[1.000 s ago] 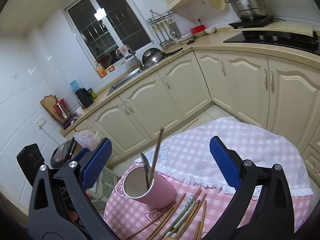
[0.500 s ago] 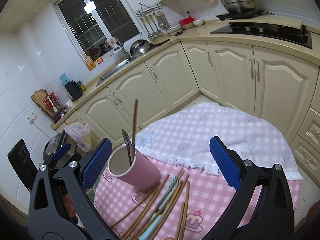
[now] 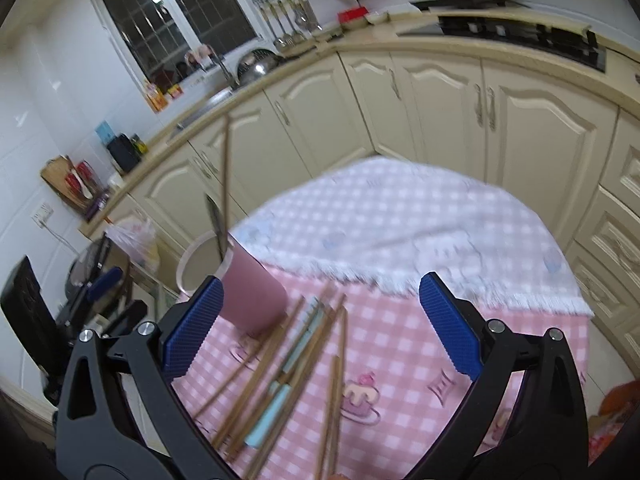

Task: Organize utensils
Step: 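Lower both held utensils into the pink cup and open both tools, then grasp a wooden chopstick with the left tool while the right tool grasps another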

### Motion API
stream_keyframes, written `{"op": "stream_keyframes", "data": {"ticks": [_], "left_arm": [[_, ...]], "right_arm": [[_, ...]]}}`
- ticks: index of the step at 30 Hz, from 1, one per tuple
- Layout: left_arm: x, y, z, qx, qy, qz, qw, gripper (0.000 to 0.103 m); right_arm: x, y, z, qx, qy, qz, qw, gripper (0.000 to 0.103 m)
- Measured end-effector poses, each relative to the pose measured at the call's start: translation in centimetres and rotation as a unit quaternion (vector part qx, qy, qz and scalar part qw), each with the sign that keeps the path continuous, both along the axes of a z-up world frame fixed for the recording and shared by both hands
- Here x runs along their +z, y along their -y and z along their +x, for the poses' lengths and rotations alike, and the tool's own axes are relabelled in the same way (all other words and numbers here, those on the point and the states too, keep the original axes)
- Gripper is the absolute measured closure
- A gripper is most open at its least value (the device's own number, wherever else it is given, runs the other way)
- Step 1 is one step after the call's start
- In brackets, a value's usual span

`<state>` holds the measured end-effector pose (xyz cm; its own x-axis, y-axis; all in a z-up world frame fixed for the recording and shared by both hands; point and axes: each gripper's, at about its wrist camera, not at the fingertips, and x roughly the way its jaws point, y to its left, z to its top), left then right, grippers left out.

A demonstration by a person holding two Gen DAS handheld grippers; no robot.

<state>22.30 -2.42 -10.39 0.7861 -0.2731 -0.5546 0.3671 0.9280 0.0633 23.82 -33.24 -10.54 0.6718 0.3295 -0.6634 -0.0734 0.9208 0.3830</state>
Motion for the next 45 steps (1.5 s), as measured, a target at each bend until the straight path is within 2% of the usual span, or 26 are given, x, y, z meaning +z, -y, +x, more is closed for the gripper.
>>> {"op": "stream_keyframes", "data": {"ticks": [8,15,20,29,34,40,44,45], "left_arm": [[-3.8,0.7,0.2,-0.02,-0.058,0.039,0.9974,0.009],[-7.6,1.7,0.8,-0.045,-0.125,0.087,0.9873,0.01],[-9.4,2.7,1.5,-0.06,-0.154,0.119,0.9791,0.01],[-10.5,4.4,1.7,-0.088,-0.164,0.161,0.9693,0.01],[-10.8,4.5,1.9,-0.096,-0.165,0.172,0.9664,0.01],[-11.0,4.6,2.6,-0.096,-0.171,0.177,0.9645,0.01],[-11.3,4.6,2.9,-0.096,-0.176,0.18,0.963,0.01],[-11.3,4.5,3.0,-0.096,-0.178,0.181,0.9624,0.01]], "right_arm": [[-3.4,0.0,-1.3,0.004,-0.047,-0.021,0.999,0.007],[-5.6,-0.3,-1.8,0.013,-0.079,-0.046,0.996,0.007],[-6.9,-0.7,-1.9,0.017,-0.103,-0.079,0.991,0.007],[-9.5,-2.8,-1.8,0.049,-0.135,-0.139,0.98,0.007],[-10.4,-3.9,-1.7,0.054,-0.146,-0.186,0.97,0.018],[-10.3,-4.4,-1.6,0.062,-0.148,-0.183,0.97,0.023],[-10.4,-5.0,-1.4,0.066,-0.15,-0.195,0.967,0.026],[-10.5,-5.2,-1.3,0.065,-0.151,-0.209,0.964,0.03]]}}
